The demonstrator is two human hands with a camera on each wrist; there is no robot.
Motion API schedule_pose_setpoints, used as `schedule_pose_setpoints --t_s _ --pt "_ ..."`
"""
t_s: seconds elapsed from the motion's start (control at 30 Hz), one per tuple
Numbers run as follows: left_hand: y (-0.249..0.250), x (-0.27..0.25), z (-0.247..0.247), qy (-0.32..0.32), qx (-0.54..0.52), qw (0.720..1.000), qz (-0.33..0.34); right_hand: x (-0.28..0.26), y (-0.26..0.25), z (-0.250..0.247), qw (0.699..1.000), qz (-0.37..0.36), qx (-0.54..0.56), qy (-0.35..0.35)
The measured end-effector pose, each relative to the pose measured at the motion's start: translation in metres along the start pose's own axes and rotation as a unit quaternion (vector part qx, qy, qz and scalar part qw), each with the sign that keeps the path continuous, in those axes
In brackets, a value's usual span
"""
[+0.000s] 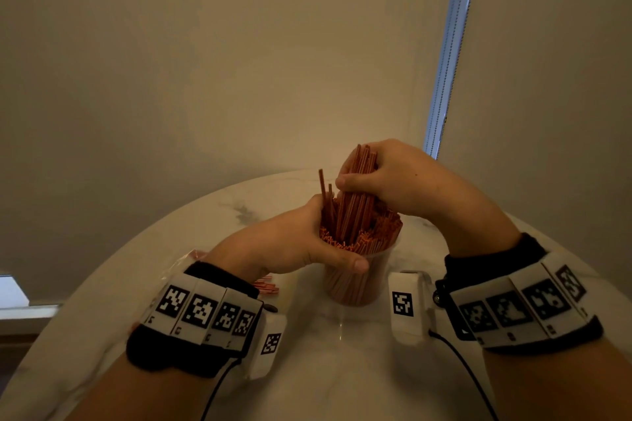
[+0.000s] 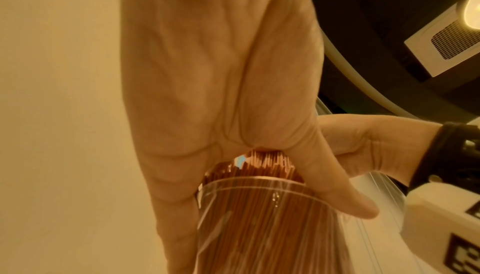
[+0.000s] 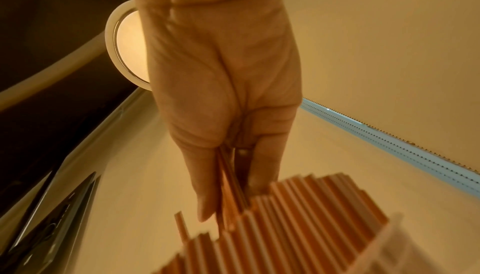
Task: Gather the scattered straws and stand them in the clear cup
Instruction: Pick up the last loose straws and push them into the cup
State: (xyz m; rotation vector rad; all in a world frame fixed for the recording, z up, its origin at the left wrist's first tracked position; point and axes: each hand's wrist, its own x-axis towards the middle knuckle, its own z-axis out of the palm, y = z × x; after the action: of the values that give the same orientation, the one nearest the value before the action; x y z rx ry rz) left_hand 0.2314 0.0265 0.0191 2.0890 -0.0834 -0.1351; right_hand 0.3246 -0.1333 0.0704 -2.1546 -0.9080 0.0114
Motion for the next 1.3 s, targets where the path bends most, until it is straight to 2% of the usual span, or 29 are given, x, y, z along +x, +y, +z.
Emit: schedule_pose_setpoints --t_s 0.17,0.3,0.33,0.43,0.47,0.57,0.7,0.77,0.87,0.97,1.07,1.2,1.3 --pt "-0.002 0.000 0.000 0.009 -0.005 1.000 -0.007 -0.001 -0.001 -0.002 0.999 0.001 -0.036 -0.024" --pt "-0.001 -0.001 0.000 0.011 0.004 1.000 -0.016 -0.003 -0.004 -0.006 0.999 -0.009 -0.027 0.025" --pt "0.000 -0.002 0.000 0.009 -0.003 1.000 -0.016 -0.003 -0.005 -0.007 0.999 -0.015 -0.036 0.010" --pt "0.001 -0.002 0.002 0.002 -0.020 1.000 -0.001 -0.009 -0.009 -0.002 0.988 -0.008 -0.100 -0.119" --pt "0.001 -0.002 0.002 -0.002 -0.023 1.000 0.003 -0.010 -0.011 0.000 0.983 -0.004 -0.119 -0.141" --pt "0.002 -0.001 0.002 -0.005 -0.010 1.000 0.001 -0.011 -0.013 -0.003 0.981 0.005 -0.137 -0.137" --pt "-0.001 -0.001 0.000 0.026 0.019 0.999 -0.040 -0.018 -0.012 -0.020 0.967 0.039 -0.145 -0.204" --pt "-0.002 -0.001 -0.001 0.032 0.032 0.998 -0.046 -0.018 -0.010 -0.021 0.966 0.035 -0.168 -0.194" --pt "-0.001 -0.002 0.000 0.039 0.017 0.999 -0.035 -0.013 -0.015 -0.007 0.979 0.013 -0.122 -0.165" --pt "0.002 -0.002 0.002 0.012 -0.002 1.000 0.010 -0.011 -0.023 0.008 0.975 -0.009 -0.175 -0.136" --pt "0.001 -0.001 0.001 0.024 0.004 1.000 -0.005 -0.012 -0.023 0.009 0.966 -0.005 -0.202 -0.159" --pt "0.001 0.000 -0.001 0.002 0.028 1.000 0.000 -0.016 -0.027 0.007 0.970 -0.040 -0.153 -0.186" --pt "0.003 0.000 0.001 -0.001 0.017 1.000 0.014 -0.012 -0.029 0.015 0.984 -0.053 -0.129 -0.107"
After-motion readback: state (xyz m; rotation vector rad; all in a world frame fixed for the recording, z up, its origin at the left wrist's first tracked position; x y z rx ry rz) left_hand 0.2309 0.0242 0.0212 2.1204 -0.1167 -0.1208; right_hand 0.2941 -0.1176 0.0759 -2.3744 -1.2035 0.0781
